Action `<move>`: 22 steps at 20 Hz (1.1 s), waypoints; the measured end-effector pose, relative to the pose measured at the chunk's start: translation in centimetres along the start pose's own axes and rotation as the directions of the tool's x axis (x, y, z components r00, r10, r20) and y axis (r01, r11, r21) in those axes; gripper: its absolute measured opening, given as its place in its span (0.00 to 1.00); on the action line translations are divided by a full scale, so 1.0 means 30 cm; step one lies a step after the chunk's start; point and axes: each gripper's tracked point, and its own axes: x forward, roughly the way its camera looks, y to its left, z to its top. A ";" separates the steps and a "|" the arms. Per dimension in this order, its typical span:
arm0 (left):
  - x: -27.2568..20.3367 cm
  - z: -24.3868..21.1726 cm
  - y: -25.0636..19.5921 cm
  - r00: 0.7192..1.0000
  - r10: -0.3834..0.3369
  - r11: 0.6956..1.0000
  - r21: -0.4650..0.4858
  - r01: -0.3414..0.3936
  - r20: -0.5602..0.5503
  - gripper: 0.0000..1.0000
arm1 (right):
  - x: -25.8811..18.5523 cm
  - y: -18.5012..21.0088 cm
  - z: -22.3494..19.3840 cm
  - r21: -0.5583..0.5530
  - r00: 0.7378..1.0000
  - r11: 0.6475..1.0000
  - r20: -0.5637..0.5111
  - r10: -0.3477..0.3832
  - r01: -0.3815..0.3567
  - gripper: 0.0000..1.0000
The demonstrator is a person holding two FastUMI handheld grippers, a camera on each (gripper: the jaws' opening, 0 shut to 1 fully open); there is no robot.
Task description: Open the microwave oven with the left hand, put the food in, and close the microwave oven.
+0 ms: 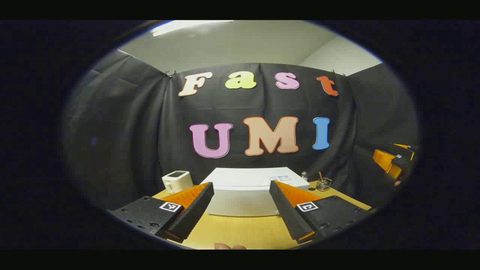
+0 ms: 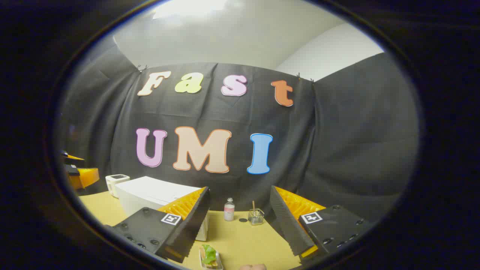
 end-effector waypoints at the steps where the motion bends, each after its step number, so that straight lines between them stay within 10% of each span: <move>1: 0.005 0.001 0.002 1.000 0.002 1.000 -0.005 -0.002 -0.001 0.94 | -0.003 0.007 0.017 0.000 1.000 1.000 0.007 0.004 -0.004 0.96; 22: 0.025 -0.041 -0.090 1.000 -0.021 0.999 0.044 0.021 -0.006 0.96 | 0.038 -0.018 -0.034 -0.022 0.999 0.998 -0.015 0.051 -0.052 0.99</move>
